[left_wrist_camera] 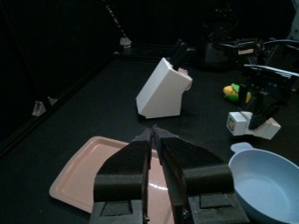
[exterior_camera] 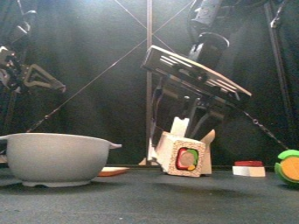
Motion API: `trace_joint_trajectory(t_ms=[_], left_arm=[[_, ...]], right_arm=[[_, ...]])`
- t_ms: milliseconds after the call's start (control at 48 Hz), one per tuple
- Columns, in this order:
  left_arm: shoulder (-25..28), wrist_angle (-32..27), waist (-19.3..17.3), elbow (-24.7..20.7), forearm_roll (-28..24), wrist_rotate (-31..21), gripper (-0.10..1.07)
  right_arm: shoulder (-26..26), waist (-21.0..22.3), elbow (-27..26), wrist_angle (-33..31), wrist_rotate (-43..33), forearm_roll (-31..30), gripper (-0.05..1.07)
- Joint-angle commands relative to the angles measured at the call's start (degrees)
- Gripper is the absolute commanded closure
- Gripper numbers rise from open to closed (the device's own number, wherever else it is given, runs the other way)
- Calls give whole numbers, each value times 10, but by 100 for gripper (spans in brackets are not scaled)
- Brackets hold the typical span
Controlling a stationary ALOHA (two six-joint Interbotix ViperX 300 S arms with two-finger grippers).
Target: Put sushi roll in bowl
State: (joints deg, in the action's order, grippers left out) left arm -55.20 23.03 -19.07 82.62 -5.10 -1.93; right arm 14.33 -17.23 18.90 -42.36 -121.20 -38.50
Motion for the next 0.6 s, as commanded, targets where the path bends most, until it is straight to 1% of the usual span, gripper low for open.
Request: trace_joint_trajectory(t_ms=[0, 125, 250, 333, 479, 583], left_arm=[[4, 5, -2, -8, 1, 0, 43], [3, 5, -2, -9, 1, 1, 43], [4, 4, -2, -8, 1, 1, 43], [4, 5, -2, -8, 1, 1, 43], [3, 5, -2, -8, 0, 0, 43], [4, 5, -1, -7, 1, 0, 43]], right_arm=[[-33, 4, -13, 8, 0, -16, 32], [-43, 4, -18, 22, 0, -40, 32], [-50, 10, -25, 46, 0, -74, 32], [-49, 12, -32, 67, 0, -85, 32], [-42, 29, -54, 141, 0, -94, 32], [-30, 44, -69, 176, 0, -95, 32]])
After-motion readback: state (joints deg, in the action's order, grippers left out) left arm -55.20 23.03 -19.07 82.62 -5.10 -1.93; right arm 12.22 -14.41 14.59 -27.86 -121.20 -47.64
